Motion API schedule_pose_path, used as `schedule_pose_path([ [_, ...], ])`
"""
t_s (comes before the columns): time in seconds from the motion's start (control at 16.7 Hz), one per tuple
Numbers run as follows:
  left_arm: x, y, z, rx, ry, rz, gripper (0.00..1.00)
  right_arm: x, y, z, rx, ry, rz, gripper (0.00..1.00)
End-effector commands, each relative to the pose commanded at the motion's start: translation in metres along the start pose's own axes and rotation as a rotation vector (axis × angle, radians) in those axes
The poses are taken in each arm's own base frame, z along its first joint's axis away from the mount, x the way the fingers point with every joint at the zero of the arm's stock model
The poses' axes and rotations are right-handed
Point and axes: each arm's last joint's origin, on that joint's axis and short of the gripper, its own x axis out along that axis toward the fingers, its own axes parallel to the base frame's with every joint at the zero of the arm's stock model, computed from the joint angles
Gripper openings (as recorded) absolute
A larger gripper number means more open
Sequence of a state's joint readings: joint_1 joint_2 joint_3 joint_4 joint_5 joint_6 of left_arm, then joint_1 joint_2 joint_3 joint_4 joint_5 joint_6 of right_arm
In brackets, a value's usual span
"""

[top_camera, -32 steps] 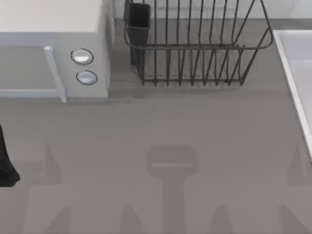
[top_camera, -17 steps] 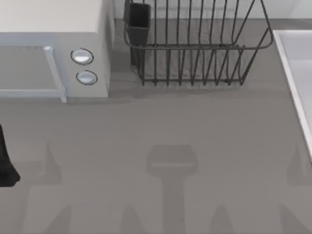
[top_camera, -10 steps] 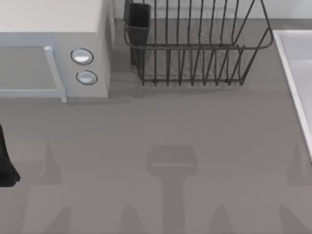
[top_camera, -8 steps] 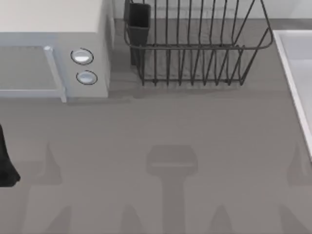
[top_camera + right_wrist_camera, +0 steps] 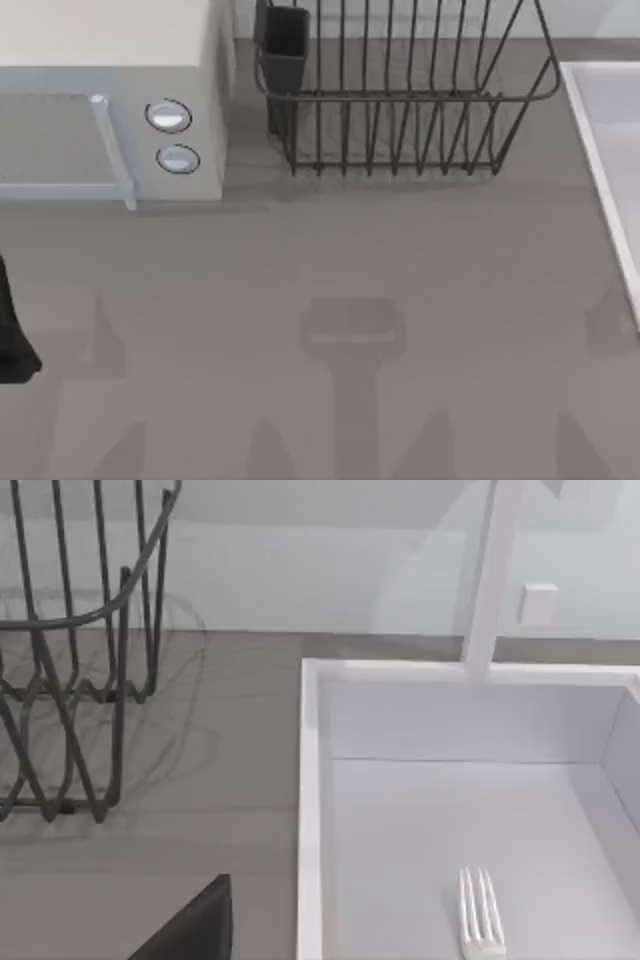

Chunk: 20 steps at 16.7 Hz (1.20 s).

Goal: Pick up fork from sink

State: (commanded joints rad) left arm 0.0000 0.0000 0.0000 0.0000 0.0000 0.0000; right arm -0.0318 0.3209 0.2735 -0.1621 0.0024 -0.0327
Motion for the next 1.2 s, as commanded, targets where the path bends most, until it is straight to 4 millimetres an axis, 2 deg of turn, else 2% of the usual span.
schedule_pose_path([
  [0.18, 0.0, 0.0, 0.0, 0.0, 0.0, 0.0, 1.0, 0.017, -0.004, 0.036, -0.018, 0.161, -0.016, 1.0],
  [0.3, 0.0, 0.0, 0.0, 0.0, 0.0, 0.0, 1.0, 0.037, -0.008, 0.06, -0.029, 0.287, -0.025, 1.0],
  [0.48, 0.0, 0.0, 0.0, 0.0, 0.0, 0.0, 1.0, 0.082, -0.017, 0.089, -0.039, 0.49, -0.032, 1.0],
  [0.66, 0.0, 0.0, 0.0, 0.0, 0.0, 0.0, 1.0, 0.138, -0.029, 0.102, -0.042, 0.7, -0.031, 1.0],
  [0.9, 0.0, 0.0, 0.0, 0.0, 0.0, 0.0, 1.0, 0.217, -0.048, 0.091, -0.033, 0.965, -0.014, 1.0],
  [1.08, 0.0, 0.0, 0.0, 0.0, 0.0, 0.0, 1.0, 0.266, -0.062, 0.067, -0.019, 1.135, 0.004, 1.0],
  [1.2, 0.0, 0.0, 0.0, 0.0, 0.0, 0.0, 1.0, 0.292, -0.07, 0.048, -0.009, 1.227, 0.017, 1.0],
])
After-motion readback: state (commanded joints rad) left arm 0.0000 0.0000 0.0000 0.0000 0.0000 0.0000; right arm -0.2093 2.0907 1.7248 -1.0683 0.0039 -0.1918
